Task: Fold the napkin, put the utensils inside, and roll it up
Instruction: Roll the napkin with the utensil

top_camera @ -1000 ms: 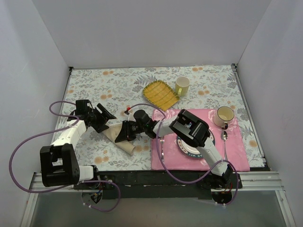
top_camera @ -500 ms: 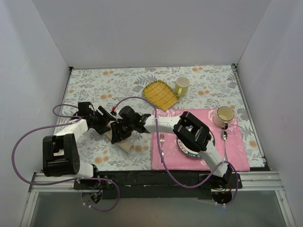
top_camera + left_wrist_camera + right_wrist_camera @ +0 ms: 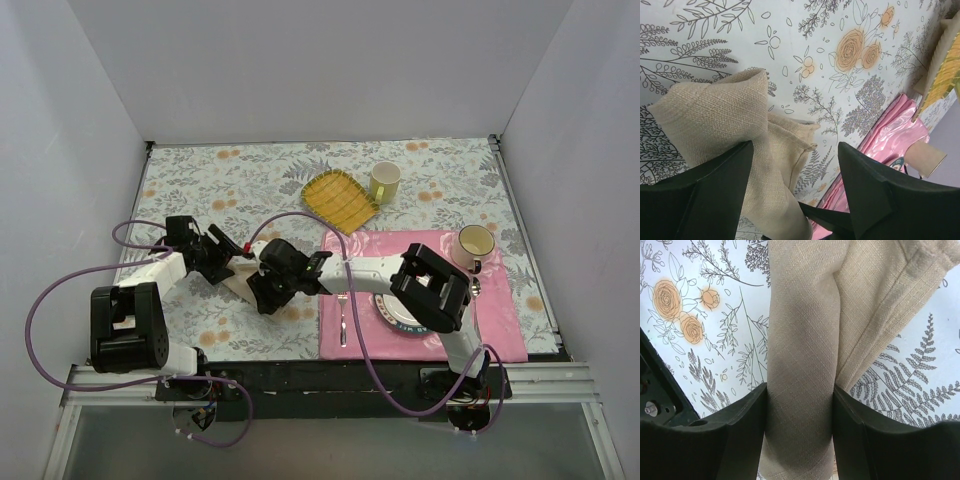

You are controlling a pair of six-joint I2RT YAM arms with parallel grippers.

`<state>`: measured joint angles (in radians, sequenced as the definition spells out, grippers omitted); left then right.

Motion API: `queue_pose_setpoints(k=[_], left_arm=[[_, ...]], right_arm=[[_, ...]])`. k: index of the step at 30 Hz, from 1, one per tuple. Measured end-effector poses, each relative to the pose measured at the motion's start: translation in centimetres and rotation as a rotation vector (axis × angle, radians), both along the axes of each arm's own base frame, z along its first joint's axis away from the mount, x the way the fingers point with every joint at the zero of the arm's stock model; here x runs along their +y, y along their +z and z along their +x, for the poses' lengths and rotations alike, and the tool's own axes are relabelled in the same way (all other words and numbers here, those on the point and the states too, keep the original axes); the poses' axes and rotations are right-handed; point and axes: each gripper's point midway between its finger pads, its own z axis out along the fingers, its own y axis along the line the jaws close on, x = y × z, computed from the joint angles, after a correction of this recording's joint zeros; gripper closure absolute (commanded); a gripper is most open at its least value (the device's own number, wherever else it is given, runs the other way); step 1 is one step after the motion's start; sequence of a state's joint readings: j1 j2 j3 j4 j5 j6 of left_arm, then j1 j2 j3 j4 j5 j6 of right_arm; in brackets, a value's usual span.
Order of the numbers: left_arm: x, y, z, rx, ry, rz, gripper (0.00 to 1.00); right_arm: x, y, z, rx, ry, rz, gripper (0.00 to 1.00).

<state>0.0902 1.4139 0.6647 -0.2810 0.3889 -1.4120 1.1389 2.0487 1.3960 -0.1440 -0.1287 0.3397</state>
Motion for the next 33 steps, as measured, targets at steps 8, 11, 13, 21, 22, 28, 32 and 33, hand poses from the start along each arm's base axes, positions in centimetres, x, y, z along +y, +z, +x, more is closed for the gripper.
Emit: queue_pose_setpoints(k=[8, 11, 13, 21, 22, 28, 32, 33], left_arm=[[0.2, 0.8, -0.2, 0.002, -0.004, 0.019, 0.19], [0.8, 1.9, 0.1, -0.002, 0.009, 0.056, 0.19], [1.3, 2.8, 0.7, -0.013, 0.02, 0.079, 0.19], [3.8, 4.3, 0.8, 0.031, 0.137, 0.19, 0.19], [4.1, 4.2, 0.6, 0.049, 0.155, 0.2, 0.19], [5.4, 2.9, -1.7, 0.184, 0.264, 0.243, 0.18], [5.5, 2.5, -2.8, 0.237, 0.297, 0.241, 0.18], [5.4, 2.5, -2.9, 0.243, 0.301, 0.239, 0.18]], right_arm=[[-0.3, 0.0, 0.1, -0.066, 0.017, -0.01, 0.43], [-0.6, 0.3, 0.4, -0.119, 0.025, -0.057, 0.39], [-0.7, 0.8, 0.8, -0.16, 0.035, -0.085, 0.37], [1.2, 4.3, 1.9, -0.349, 0.113, -0.086, 0.27], [1.4, 4.4, 1.8, -0.364, 0.128, -0.089, 0.27], [4.5, 3.9, 1.5, -0.456, 0.192, -0.117, 0.27], [5.1, 1.9, 1.1, -0.492, 0.22, -0.179, 0.29], [5.0, 1.5, 1.1, -0.501, 0.224, -0.192, 0.29]])
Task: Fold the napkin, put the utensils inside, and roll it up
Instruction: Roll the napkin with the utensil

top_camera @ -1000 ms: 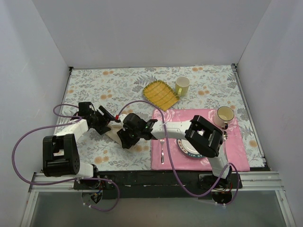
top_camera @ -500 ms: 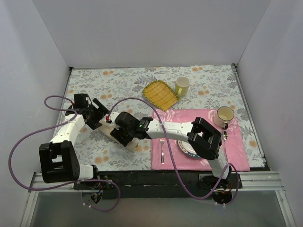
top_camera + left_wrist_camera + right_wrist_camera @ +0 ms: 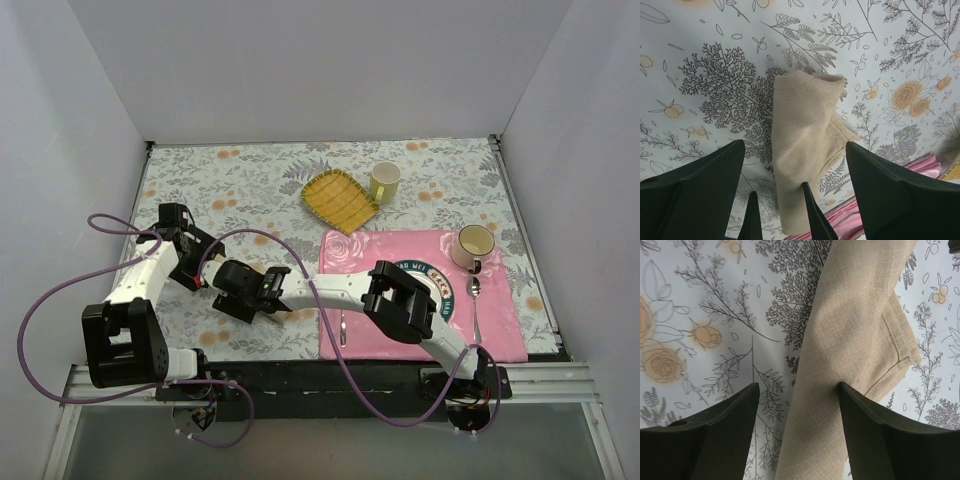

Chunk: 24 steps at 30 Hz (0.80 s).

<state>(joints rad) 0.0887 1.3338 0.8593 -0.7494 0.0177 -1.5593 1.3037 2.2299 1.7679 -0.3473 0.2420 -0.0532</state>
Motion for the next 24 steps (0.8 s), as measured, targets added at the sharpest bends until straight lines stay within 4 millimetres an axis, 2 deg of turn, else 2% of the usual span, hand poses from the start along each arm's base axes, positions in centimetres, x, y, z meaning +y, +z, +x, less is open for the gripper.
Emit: queue_pose_setpoints(k=[9, 19, 24], left_arm=[[-0.8, -0.4, -1.0, 0.019, 0.008, -0.044, 0.18], [-1.8, -0.5, -1.6, 0.017, -0.051, -0.087, 0.14], [-1.9, -1.0, -2.2, 0.03, -0.064, -0.088, 0.14]], right_arm=[[-1.1, -1.1, 1.1, -0.068, -0.043, -0.049, 0.36], [-1.2, -1.5, 2.0, -0.104, -0.087, -0.034, 0.64], [-1.1, -1.7, 2.1, -0.042, -0.128, 0.001, 0.66]])
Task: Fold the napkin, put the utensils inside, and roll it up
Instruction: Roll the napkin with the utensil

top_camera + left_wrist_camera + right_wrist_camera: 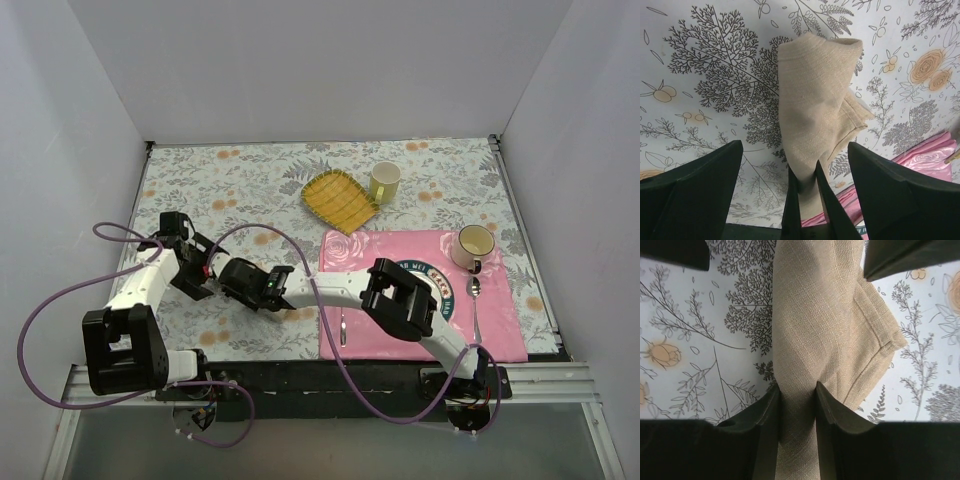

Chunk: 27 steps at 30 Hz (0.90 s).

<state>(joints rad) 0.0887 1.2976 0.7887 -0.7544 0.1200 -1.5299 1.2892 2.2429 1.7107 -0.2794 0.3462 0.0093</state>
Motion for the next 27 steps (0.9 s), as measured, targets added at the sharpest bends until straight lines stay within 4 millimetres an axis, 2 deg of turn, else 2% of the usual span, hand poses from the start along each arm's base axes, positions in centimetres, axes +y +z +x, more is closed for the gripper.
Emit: queue_pose_setpoints(k=[3, 4, 8, 13, 18, 21, 24, 25, 27], left_arm=[[0.0, -0.2, -0.1, -0.004, -0.011, -0.008, 0.15], [-0.3, -0.2, 0.0, -0.01, -0.024, -0.018, 0.15], [-1.2, 0.1, 0.2, -0.028, -0.066, -0.063, 0.17], [-2.2, -0.1, 0.6, -0.055, -0.101, -0.116, 0.19], [-3.0, -1.5, 0.6, -0.035, -0.117, -0.151, 0.24], [-3.4, -2.6, 0.7, -0.006, -0.126, -0.163, 0.32], [-4.0, -3.2, 1.1, 0.002, -0.135, -0.181, 0.55], [-4.1, -3.3, 1.2, 0.0, -0.138, -0.18, 0.67], [-4.3, -3.6, 1.6, -0.001, -0.147, -0.179, 0.76]], right_arm=[[0.2, -0.1, 0.1, 0.099, -0.038, 0.075, 0.72], [0.2, 0.1, 0.2, 0.152, -0.048, 0.116, 0.78], [-0.1, 0.4, 0.6, 0.367, -0.092, 0.282, 0.88], [-0.5, 0.5, 0.9, 0.627, -0.121, 0.466, 0.9], [-1.3, 0.9, 0.6, 0.829, -0.139, 0.614, 0.9], [-1.7, 0.9, 0.0, 0.935, -0.144, 0.672, 0.89], [-1.7, 0.9, -0.3, 1.004, -0.137, 0.707, 0.87], [-1.7, 0.9, -0.4, 1.021, -0.134, 0.713, 0.84], [-1.6, 1.0, -0.5, 1.037, -0.129, 0.721, 0.81]])
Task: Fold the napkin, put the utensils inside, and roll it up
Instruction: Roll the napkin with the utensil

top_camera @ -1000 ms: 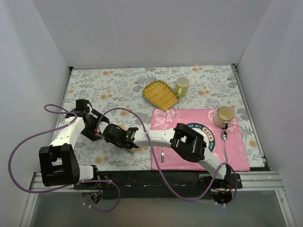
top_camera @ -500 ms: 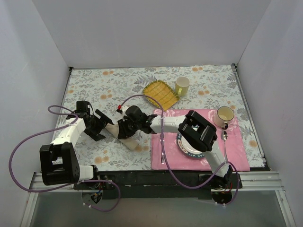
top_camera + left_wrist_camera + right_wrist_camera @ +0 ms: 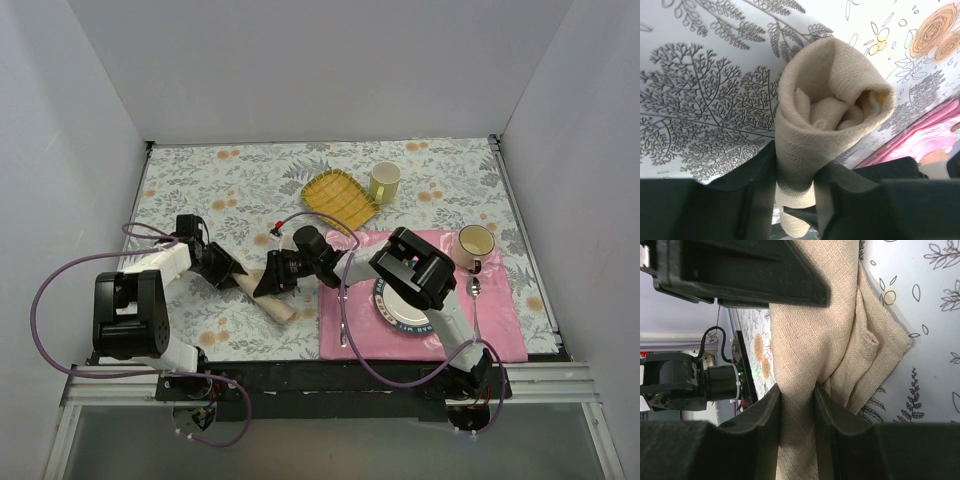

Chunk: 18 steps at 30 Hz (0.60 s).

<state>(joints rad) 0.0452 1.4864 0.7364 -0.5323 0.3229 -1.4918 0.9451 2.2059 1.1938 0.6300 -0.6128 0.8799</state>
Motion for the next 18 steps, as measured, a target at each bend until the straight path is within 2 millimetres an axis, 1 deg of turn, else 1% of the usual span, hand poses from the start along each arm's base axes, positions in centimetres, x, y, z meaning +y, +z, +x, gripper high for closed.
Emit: queue_pose_setpoints(k=[1, 2, 3, 4, 5, 6, 8, 9, 12, 14, 18], left_arm=[[-0.1, -0.1, 0.2, -0.003, -0.005, 0.002, 0.82], [-0.1, -0.1, 0.2, -0.005, -0.013, 0.006, 0.9], [0.0, -0.3, 0.2, -0.004, -0.026, 0.017, 0.92], [0.1, -0.3, 0.1, -0.002, -0.031, 0.023, 0.95], [0.1, -0.3, 0.2, -0.001, -0.031, 0.024, 0.98], [0.1, -0.4, 0.2, 0.001, -0.032, 0.025, 0.99], [0.1, -0.4, 0.3, 0.002, -0.034, 0.026, 1.0], [0.1, -0.3, 0.3, 0.001, -0.035, 0.026, 1.0], [0.1, -0.3, 0.3, 0.0, -0.037, 0.027, 1.0], [0.1, -0.3, 0.3, 0.0, -0.037, 0.026, 1.0], [0.1, -0.3, 0.3, 0.001, -0.038, 0.026, 1.0]], right_arm=[[-0.1, -0.1, 0.0, -0.001, 0.002, -0.003, 0.75], [-0.1, -0.2, 0.0, -0.008, 0.006, -0.006, 0.71], [-0.1, -0.3, 0.1, -0.018, 0.01, -0.014, 0.67], [-0.1, -0.3, 0.1, -0.03, 0.017, -0.022, 0.59], [-0.2, -0.4, 0.2, -0.052, 0.024, -0.04, 0.55], [-0.1, -0.4, 0.3, -0.079, 0.032, -0.064, 0.46], [0.1, 0.0, 0.6, -0.161, 0.054, -0.125, 0.35], [0.2, 0.2, 0.4, -0.19, 0.06, -0.14, 0.27], [0.6, 0.8, 0.4, -0.341, 0.073, -0.229, 0.25], [0.9, 1.2, -0.1, -0.446, 0.092, -0.292, 0.25], [1.3, 1.1, -0.4, -0.631, 0.103, -0.443, 0.26]])
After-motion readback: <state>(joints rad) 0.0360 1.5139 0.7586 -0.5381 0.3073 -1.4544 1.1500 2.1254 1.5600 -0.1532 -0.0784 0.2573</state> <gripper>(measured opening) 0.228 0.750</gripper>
